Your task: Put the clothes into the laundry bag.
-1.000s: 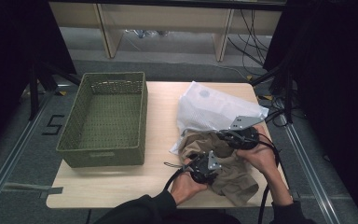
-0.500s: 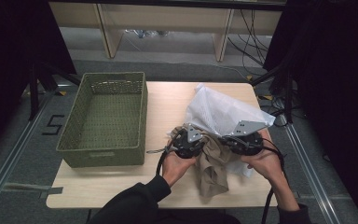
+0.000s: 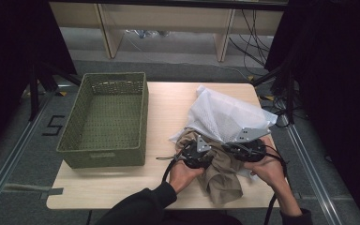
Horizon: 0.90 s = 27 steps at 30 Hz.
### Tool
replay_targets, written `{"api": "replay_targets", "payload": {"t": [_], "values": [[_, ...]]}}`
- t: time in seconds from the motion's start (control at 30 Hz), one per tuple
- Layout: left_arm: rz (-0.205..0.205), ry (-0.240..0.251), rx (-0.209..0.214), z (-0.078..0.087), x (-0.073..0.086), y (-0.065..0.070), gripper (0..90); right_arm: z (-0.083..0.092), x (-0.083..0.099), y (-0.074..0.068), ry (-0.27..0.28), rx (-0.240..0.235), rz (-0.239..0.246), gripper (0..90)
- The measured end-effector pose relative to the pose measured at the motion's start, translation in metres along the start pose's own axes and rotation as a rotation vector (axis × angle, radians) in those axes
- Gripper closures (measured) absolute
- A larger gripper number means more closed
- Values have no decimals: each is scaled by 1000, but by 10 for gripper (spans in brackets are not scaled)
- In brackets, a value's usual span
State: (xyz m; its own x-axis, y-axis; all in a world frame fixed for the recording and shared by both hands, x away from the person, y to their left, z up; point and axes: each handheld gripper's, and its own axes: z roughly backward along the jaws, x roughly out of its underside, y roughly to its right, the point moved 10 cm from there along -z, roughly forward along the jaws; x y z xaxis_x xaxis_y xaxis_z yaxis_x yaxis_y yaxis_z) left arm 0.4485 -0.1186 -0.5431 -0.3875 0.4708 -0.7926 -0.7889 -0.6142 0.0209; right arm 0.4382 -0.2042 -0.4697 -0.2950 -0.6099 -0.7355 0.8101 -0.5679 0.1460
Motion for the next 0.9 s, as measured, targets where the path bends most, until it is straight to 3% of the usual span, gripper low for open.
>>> {"api": "replay_targets", "payload": {"t": [0.03, 0.07, 0.13, 0.2, 0.23, 0.27, 0.33, 0.37, 0.43, 0.5, 0.53, 0.57, 0.6, 0.7, 0.83, 0.9], "values": [[-18, -3, 3, 8, 0, -1, 557, 0, 1, 1, -6, 1, -9, 900], [-12, 7, 13, 16, -2, 1, 505, 0, 1, 2, -4, 3, -6, 900], [-32, 36, -10, 39, -4, -5, 433, 1, 2, 2, -6, 6, -12, 899], [-48, 56, -59, 60, -5, -18, 368, 1, 1, 2, -2, 6, -11, 900], [-47, 81, -88, 68, -7, -26, 338, 1, 0, 2, -2, 8, -7, 899], [-31, 74, -123, 74, -5, -35, 300, 0, 0, 1, -5, 3, -18, 899], [-27, 47, -154, 75, 0, -53, 256, 0, 0, 0, -11, 3, -12, 899], [31, 31, -145, 69, 4, -56, 235, -1, -1, -1, -12, 3, -8, 899], [43, -5, -146, 55, 12, -65, 229, -2, -1, -1, -11, 3, 1, 899], [65, -59, -119, 39, 20, -70, 231, -1, -1, -1, -13, 2, -10, 899], [115, -47, -100, 28, 20, -69, 235, -2, -1, 0, -7, 0, -4, 899], [88, -52, -80, 22, 22, -67, 340, -1, -1, 1, -10, 3, -14, 899], [49, -68, -86, 20, 23, -65, 403, -1, -1, 1, -8, -1, -9, 899], [-10, -50, -58, 23, 18, -45, 585, -3, -1, 4, -6, 9, -2, 899], [-74, -16, 5, 39, 3, -5, 636, -6, -7, 3, 0, 12, 3, 898], [-83, -7, 23, 43, -7, 6, 640, -5, -10, -1, 0, 7, 7, 898]]}}
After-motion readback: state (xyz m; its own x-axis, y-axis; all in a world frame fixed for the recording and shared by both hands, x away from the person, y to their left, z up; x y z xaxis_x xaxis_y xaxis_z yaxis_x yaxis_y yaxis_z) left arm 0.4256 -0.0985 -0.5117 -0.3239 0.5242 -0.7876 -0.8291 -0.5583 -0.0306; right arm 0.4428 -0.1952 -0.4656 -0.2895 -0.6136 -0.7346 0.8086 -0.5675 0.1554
